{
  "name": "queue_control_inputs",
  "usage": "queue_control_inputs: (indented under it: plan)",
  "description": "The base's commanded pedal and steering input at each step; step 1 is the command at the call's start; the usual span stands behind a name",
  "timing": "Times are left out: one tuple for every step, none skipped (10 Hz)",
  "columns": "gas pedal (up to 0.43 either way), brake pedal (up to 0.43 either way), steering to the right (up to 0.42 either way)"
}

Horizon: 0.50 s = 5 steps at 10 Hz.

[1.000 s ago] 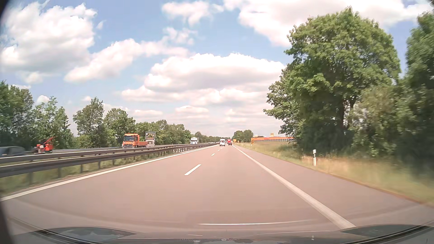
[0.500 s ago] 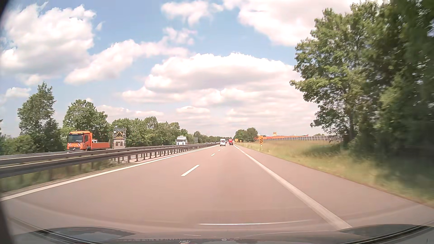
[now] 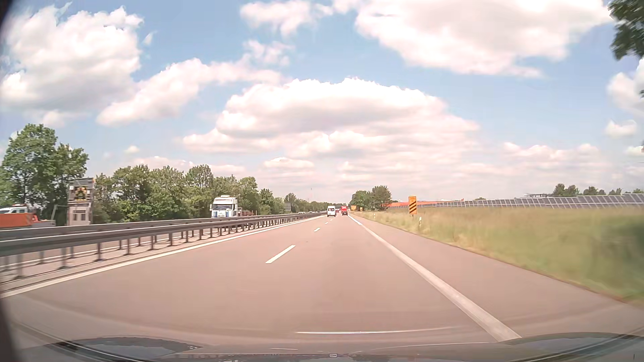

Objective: Follow the waypoints while adhering to traffic rules and regulations

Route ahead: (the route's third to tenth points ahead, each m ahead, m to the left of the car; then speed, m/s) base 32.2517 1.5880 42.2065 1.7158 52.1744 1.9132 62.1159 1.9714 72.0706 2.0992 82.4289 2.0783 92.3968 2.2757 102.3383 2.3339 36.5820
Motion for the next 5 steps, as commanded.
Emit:
queue_control_inputs:
  plan:
    - [0.331, 0.012, -0.001]
    - [0.331, 0.012, -0.001]
    - [0.331, 0.012, -0.001]
    - [0.331, 0.012, -0.001]
    - [0.331, 0.006, -0.001]
